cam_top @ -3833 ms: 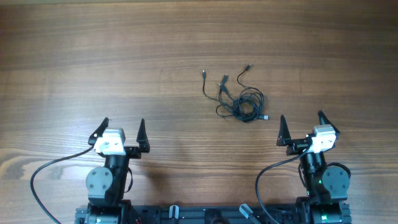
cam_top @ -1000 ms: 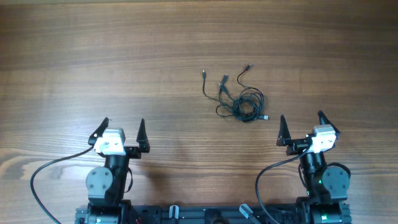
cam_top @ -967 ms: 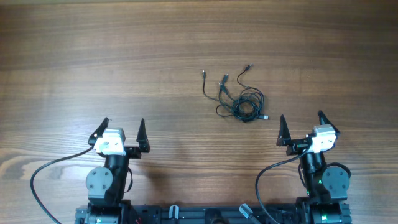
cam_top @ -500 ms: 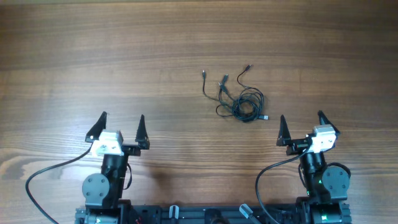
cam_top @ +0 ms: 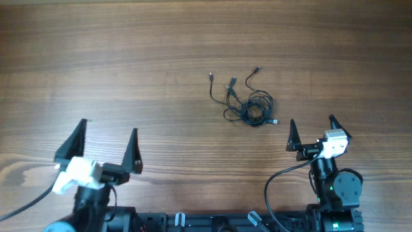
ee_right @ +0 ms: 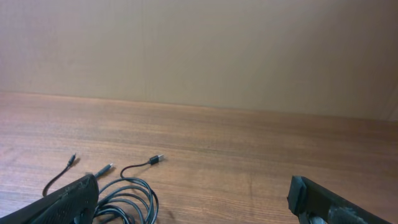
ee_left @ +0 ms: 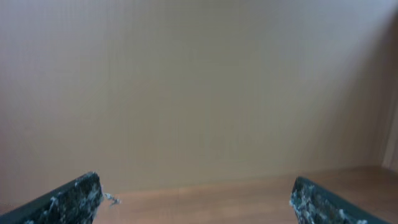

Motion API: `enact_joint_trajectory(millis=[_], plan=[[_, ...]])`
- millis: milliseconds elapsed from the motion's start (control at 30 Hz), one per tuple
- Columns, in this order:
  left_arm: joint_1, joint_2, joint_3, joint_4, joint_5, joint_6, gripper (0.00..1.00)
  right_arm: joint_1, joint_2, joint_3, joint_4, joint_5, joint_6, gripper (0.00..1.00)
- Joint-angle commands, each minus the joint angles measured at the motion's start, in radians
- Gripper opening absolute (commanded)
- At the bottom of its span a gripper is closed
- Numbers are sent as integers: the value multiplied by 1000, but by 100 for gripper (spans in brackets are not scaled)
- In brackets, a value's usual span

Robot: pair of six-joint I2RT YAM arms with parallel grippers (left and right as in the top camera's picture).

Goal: Untangle cables
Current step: 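Raise the left arm and move its gripper toward the black cable bundle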

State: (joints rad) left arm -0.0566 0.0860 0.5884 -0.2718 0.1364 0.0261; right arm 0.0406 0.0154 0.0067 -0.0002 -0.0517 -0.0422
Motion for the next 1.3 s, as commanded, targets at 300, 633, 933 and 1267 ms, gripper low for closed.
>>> enact_joint_trajectory(millis=[300, 633, 933, 1267], plan=[[6, 554, 634, -553, 61, 19, 100, 5, -12, -2, 2, -9, 16, 100], [6, 996, 716, -785, 61, 27, 100, 5, -12, -2, 2, -9, 16, 100], [6, 1308, 716, -793, 227, 15, 100, 5, -12, -2, 2, -9, 17, 100], [6, 1458, 713, -778, 343, 15, 7, 5, -12, -2, 2, -9, 16, 100]])
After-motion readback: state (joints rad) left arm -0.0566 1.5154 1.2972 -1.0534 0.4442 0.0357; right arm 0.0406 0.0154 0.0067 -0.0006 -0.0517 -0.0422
